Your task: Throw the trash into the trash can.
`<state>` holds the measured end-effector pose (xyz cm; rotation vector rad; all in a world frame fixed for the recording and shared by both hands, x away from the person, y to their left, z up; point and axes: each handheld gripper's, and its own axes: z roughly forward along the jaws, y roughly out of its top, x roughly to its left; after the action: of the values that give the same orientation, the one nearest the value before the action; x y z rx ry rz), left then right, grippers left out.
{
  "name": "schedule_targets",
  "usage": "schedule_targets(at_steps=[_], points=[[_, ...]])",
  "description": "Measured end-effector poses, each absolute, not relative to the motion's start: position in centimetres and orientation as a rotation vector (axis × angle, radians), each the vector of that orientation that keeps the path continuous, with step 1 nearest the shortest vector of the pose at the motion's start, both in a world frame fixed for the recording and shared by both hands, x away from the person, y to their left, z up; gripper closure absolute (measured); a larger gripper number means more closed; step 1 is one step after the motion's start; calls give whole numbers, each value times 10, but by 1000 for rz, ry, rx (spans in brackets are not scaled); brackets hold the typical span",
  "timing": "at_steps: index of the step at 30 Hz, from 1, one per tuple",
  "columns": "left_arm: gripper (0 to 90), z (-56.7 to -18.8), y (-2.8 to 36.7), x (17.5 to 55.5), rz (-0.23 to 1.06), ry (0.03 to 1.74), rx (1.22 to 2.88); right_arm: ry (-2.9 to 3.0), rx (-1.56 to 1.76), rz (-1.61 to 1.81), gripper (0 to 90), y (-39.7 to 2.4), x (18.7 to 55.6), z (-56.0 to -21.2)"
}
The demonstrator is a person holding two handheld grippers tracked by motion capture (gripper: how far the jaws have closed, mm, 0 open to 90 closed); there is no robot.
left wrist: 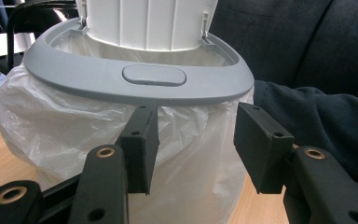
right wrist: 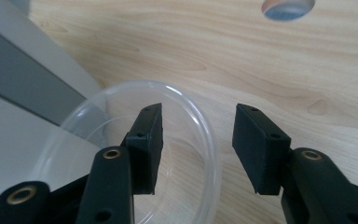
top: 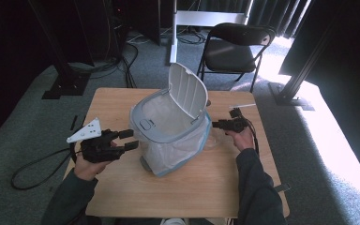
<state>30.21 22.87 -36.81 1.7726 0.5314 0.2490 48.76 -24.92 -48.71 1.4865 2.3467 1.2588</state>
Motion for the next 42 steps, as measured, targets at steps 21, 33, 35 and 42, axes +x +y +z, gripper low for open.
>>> schedule_targets(at_steps=[21,33,35,42], points=[[503,-378,221,294,214,511,1783,2481,1407,1302,588,-266,404,-490],[504,-386,217,287,187,508,1793,2495,1333,1364,509,-267,353,-489],[504,-387,215,287,182,505,1797,2521,1325,1337,558,-268,350,-491],[504,-389,210,285,179,497,1809,2546,1320,1394,668,-274,347,-494]])
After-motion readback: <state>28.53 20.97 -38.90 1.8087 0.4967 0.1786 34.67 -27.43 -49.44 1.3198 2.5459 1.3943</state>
